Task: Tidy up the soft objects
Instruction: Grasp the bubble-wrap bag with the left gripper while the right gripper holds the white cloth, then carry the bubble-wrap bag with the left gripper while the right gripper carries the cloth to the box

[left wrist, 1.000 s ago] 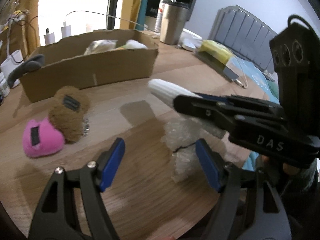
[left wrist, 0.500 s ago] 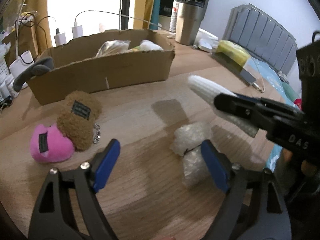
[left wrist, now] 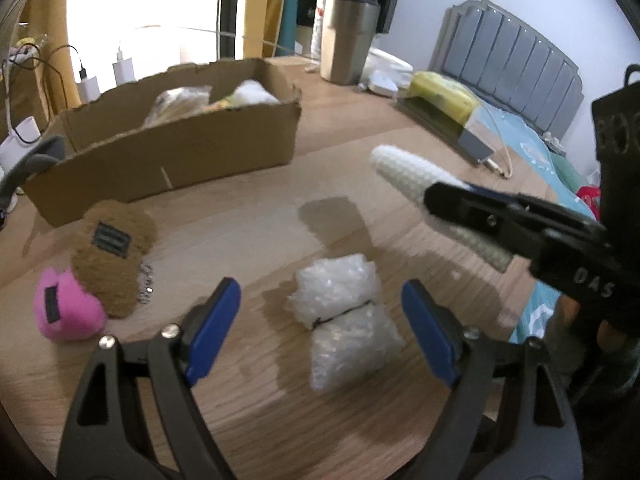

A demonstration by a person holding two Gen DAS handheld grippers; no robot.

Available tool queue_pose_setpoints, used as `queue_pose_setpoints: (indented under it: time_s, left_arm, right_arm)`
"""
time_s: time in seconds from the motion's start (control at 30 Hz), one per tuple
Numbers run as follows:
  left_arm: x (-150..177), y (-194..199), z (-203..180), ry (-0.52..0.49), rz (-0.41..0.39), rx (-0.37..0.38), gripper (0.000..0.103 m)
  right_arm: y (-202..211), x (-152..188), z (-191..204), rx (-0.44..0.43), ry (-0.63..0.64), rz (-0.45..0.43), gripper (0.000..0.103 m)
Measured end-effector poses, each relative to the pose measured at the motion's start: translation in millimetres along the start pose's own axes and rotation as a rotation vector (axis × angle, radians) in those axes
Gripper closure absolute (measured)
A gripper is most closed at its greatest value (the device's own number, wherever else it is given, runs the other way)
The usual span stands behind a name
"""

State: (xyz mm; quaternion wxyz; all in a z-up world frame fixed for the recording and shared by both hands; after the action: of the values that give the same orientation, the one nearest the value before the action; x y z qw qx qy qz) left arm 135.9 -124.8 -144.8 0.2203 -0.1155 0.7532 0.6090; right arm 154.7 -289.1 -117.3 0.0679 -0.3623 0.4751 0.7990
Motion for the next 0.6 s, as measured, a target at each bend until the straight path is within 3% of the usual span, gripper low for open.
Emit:
queue_pose_setpoints:
  time_s: [0.13, 0.17, 0.23, 0.3, 0.6]
  left_arm:
    - [0.4, -10.7, -5.5, -0.019, 0.033, 0.009, 0.022]
    - [0.5, -11.7, -7.1, -0.026, 0.036, 0.020, 0.026]
    - [0.5, -13.9, -10.2, -0.046, 0.051, 0.026, 0.047]
    - [0.2, -13.7, -11.4, -0.057, 0.053, 0.036, 0.053]
    - [1.0, -4.0, 0.8, -0.039, 0.024, 0.061, 0.057]
  right_arm:
    - [2.0, 0.9, -5.6, 0.002, -0.009, -0.002, 0.088]
    - [2.3, 1.3, -6.6, 0.003, -0.011, -0.002, 0.088]
    - [2.2, 1.7, -8.3, 0.004, -0.016, -0.002, 0.088]
    - [1.4, 1.4, -8.8, 0.005, -0.018, 0.000, 0.088]
    - [-4.6, -5.7, -2.4, 0.009, 0.000, 0.014, 0.088]
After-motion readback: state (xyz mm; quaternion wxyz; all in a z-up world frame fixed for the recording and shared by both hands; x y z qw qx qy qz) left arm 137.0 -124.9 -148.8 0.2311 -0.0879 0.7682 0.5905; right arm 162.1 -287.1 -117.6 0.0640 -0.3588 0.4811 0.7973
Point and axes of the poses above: each gripper's, at about its wrist camera, not at the fingertips, and y roughly against the way its jaws point, z to its left, x to its underside, the point moved 2 cm from there along -y, roughly the way its jaws point, and after that the axes turned 10 degrees about z, right-handed, at the moved point
